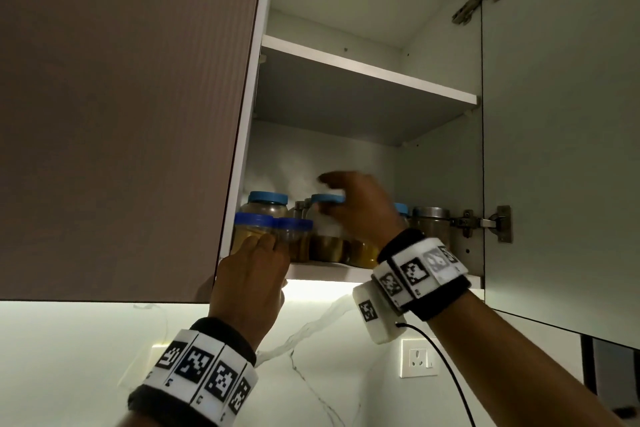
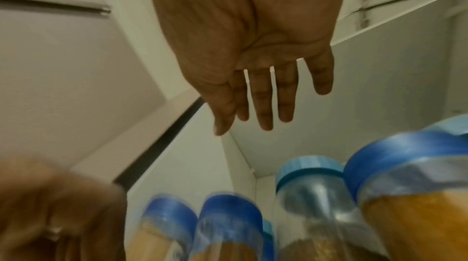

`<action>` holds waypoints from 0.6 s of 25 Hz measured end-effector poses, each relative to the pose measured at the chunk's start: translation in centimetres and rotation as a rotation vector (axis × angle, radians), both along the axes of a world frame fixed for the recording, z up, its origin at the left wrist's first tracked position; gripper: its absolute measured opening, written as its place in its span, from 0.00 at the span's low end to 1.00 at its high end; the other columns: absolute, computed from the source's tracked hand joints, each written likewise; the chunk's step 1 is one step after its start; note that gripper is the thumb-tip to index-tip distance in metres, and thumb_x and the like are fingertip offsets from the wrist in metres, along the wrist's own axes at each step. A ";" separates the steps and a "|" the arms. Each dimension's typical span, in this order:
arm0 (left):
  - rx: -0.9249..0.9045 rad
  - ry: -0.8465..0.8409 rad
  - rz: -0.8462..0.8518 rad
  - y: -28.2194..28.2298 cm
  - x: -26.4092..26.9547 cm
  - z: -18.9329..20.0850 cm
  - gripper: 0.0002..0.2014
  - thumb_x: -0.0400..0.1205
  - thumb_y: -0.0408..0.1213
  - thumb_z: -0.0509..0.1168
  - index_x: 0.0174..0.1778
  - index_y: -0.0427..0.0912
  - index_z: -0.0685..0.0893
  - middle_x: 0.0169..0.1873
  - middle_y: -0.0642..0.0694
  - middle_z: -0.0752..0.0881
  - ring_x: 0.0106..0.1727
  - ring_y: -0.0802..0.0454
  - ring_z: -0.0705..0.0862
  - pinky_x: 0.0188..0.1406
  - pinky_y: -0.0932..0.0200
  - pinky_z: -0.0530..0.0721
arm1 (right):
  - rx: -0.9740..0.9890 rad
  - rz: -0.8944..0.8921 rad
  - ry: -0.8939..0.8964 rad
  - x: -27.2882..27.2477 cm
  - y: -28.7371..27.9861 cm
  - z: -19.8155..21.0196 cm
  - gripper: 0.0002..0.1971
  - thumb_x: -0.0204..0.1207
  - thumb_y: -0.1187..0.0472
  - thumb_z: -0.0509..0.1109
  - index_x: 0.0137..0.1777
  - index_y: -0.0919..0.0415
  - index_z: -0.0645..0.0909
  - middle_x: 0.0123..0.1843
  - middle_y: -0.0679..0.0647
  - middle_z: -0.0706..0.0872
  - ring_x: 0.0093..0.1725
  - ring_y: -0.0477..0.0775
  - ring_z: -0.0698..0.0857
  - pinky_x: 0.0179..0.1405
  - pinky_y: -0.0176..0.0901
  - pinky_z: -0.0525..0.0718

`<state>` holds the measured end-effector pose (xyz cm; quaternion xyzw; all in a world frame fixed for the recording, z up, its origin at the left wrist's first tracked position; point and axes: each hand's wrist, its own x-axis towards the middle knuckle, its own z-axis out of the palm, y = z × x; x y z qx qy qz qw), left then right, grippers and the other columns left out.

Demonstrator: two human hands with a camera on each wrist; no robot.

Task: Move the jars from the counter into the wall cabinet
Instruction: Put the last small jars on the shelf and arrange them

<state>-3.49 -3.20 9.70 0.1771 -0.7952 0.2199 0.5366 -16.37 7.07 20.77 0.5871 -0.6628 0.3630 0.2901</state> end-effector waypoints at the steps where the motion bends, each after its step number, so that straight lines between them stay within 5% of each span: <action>1: 0.001 0.002 0.003 0.1 0.0 0.0 0.22 0.46 0.34 0.86 0.33 0.42 0.86 0.26 0.48 0.86 0.26 0.52 0.86 0.19 0.62 0.80 | -0.128 0.055 -0.102 -0.9 1.5 -0.2 0.23 0.74 0.54 0.73 0.69 0.52 0.77 0.65 0.50 0.83 0.63 0.48 0.81 0.64 0.44 0.78; 4: 0.016 0.009 0.026 0.4 0.0 0.0 0.22 0.49 0.32 0.85 0.37 0.41 0.87 0.28 0.47 0.86 0.29 0.49 0.86 0.19 0.60 0.80 | -0.330 -0.023 -0.304 -4.1 5.1 -2.6 0.22 0.73 0.50 0.74 0.66 0.55 0.79 0.59 0.50 0.86 0.57 0.47 0.84 0.60 0.44 0.82; 7: 0.014 -0.001 0.039 0.5 0.1 0.0 0.23 0.50 0.31 0.85 0.39 0.41 0.87 0.30 0.46 0.87 0.30 0.47 0.87 0.20 0.59 0.80 | -0.267 -0.107 -0.421 -6.4 4.7 -6.5 0.25 0.70 0.46 0.75 0.66 0.53 0.77 0.53 0.50 0.88 0.52 0.50 0.86 0.56 0.50 0.85; 11: 0.030 -0.034 0.063 0.6 0.2 0.0 0.23 0.50 0.32 0.85 0.38 0.39 0.86 0.29 0.44 0.86 0.29 0.45 0.86 0.19 0.58 0.80 | -0.285 -0.153 -0.359 -7.0 2.0 -9.1 0.22 0.69 0.41 0.74 0.60 0.48 0.75 0.41 0.42 0.86 0.41 0.43 0.85 0.38 0.36 0.81; 15: 0.020 -0.035 0.044 0.6 0.2 0.1 0.22 0.49 0.31 0.85 0.37 0.39 0.86 0.27 0.44 0.86 0.27 0.46 0.86 0.20 0.58 0.81 | -0.409 -0.182 -0.306 -6.3 0.5 -9.4 0.26 0.66 0.41 0.75 0.60 0.45 0.69 0.44 0.41 0.85 0.43 0.45 0.83 0.52 0.47 0.84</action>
